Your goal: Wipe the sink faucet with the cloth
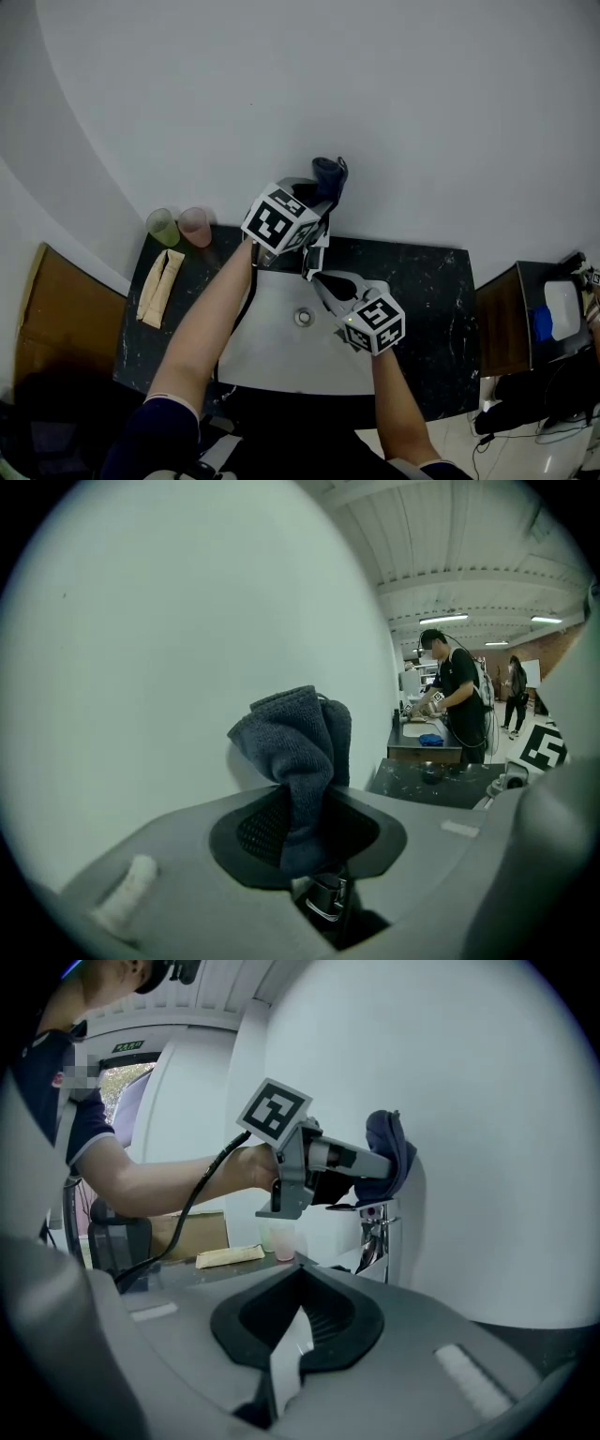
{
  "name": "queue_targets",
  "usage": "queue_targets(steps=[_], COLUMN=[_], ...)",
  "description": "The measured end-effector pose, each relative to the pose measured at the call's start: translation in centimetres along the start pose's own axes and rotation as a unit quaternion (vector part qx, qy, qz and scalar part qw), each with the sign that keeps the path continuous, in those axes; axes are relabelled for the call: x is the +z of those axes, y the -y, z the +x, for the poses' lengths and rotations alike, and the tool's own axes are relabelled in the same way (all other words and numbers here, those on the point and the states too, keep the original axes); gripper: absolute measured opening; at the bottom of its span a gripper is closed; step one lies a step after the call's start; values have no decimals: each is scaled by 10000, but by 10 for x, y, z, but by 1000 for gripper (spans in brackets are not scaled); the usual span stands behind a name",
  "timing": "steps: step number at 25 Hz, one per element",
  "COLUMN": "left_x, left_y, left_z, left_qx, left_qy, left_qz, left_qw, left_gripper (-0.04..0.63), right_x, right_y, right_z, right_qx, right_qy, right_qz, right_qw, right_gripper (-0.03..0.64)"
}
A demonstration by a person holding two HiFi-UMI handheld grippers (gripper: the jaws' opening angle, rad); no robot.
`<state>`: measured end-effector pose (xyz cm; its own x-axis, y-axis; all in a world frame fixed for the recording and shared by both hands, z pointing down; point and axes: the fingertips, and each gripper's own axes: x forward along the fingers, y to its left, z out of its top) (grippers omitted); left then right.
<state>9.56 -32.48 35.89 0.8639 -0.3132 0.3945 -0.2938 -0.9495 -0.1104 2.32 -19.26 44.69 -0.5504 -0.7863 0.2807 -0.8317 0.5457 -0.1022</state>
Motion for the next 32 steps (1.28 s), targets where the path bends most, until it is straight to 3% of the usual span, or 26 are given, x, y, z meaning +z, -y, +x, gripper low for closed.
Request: queue_targets(steps=[19, 32], left_x=[-12, -35], left_y=[51, 95], left_z=[-40, -105], left_qx=[330, 20], left_qy=[-193, 178], left_qz=[-220, -365], left_qw=[9990, 9992], left_gripper=[92, 95], right_x=[2, 6], right_y=[2, -19], right_z=[2, -11], right_qx=[395, -115], right_qy=[120, -17], right_qz=[29, -230], right_qw=[9991, 9997], right_gripper=[5, 6])
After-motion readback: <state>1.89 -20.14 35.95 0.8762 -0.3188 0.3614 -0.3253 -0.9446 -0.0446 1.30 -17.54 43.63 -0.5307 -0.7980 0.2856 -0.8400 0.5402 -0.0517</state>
